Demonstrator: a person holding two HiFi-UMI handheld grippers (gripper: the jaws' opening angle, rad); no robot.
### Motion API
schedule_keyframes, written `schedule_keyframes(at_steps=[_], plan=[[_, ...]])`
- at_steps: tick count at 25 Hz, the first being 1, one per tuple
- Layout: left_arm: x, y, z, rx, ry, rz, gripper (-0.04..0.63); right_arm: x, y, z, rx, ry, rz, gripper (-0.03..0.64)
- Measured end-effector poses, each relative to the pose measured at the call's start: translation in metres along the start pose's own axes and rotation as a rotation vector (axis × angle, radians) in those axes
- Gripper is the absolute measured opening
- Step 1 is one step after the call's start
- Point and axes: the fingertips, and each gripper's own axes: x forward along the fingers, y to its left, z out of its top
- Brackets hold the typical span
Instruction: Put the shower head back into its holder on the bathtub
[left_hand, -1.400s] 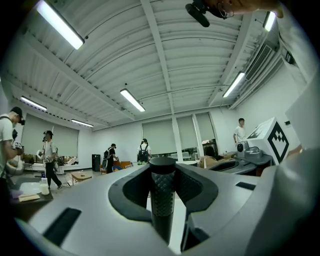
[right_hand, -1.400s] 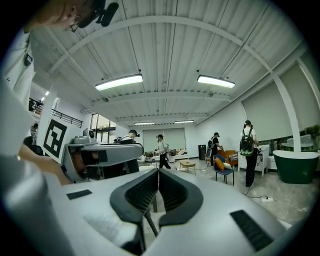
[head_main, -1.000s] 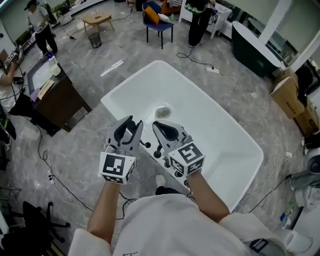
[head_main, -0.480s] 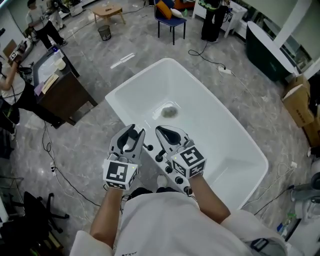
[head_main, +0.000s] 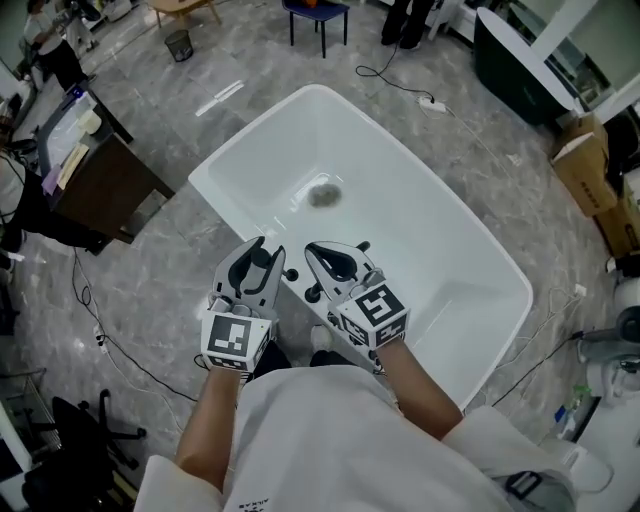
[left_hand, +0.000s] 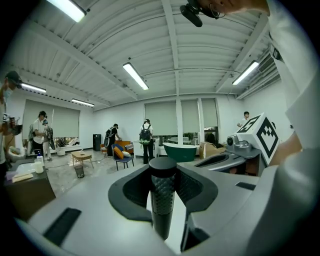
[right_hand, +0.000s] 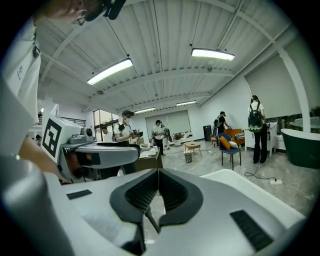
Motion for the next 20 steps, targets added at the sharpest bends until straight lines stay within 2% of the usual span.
schedule_keyframes(at_steps=[10, 20], plan=[[0.008, 0.003, -0.038, -0.004, 0.057, -0.156, 0.133, 0.004, 0.000, -0.026, 0.081, 0.036, -0.156, 0.020], [0.023, 0.010, -0.074, -0.021, 0.102, -0.214, 0.133, 0.003, -0.012, -0.053, 0.117, 0.082, -0.245, 0.018]])
